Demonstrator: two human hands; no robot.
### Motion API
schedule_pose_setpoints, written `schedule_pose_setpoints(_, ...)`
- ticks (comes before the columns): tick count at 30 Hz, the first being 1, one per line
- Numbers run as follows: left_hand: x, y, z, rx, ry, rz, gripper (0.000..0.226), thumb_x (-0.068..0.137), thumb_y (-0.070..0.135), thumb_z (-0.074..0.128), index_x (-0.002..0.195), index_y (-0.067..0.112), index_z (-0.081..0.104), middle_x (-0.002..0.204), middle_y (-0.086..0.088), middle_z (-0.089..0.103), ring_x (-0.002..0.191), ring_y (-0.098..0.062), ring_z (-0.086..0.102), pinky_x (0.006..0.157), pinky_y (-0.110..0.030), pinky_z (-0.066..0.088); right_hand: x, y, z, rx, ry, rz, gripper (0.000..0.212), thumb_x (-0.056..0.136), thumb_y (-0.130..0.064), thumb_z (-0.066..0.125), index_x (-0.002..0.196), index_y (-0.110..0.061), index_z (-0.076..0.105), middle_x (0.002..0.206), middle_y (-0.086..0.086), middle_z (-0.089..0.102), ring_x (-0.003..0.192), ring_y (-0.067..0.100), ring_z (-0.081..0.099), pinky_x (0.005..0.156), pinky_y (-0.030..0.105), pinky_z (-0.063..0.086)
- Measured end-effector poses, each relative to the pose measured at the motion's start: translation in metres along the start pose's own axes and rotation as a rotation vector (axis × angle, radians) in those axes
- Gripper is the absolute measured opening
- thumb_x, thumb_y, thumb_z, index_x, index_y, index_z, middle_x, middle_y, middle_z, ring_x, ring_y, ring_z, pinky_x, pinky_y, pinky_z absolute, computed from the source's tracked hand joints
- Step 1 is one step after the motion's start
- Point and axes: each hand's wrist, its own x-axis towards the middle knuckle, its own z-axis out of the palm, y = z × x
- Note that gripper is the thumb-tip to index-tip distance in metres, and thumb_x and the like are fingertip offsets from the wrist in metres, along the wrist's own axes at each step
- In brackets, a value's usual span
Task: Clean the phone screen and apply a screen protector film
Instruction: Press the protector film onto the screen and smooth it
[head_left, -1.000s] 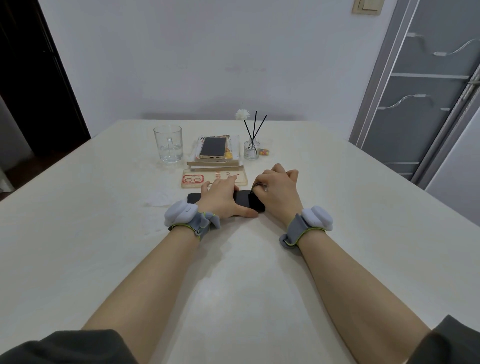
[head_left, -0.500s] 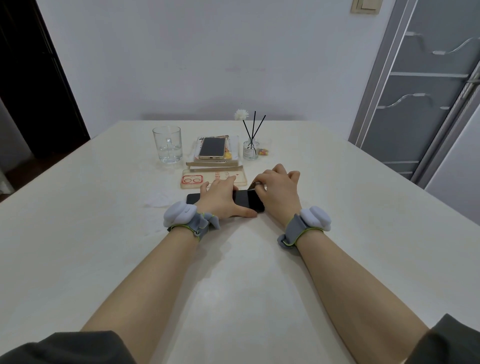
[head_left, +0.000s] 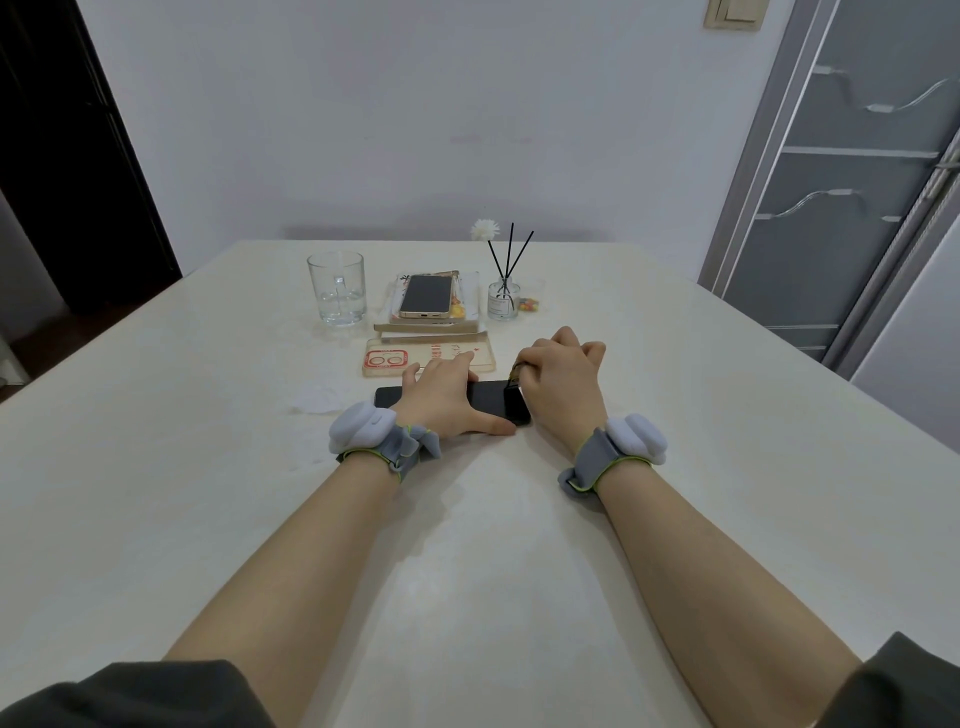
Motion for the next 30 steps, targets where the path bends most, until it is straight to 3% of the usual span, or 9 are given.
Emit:
schedule_pose_setpoints(20,-0.0014,0.0019,-0.0019,0.005,-0.002,-0.011,0.108,0.063,0.063,0.074,0.146,0.017,0.024,0.132,0.005,0.052,0.134,-0.019,0.033,0.114,-0.044,0.008,0.0004,0.0007,0.0004,-0.029,-0.026,-0.055,0.029,0.085,-0.009,0.046,0.077,-0.017,0.072,0.09,-0.006,0.071,0.1,0.018,0.045,0.081,0.033,0.014)
schedule_pose_setpoints(30,-0.0024,0.0029,-0.0031,0.0,-0.015,-0.012,0.108,0.063,0.062,0.074,0.147,0.017,0.023,0.133,0.005,0.052,0.134,-0.018,0.033,0.115,-0.045,0.009,0.0008,0.0044,0.0019,0.036,0.013,-0.073,0.028,0.083,-0.005,0.047,0.076,-0.012,0.073,0.09,-0.002,0.071,0.103,0.023,0.048,0.088,0.032,0.017)
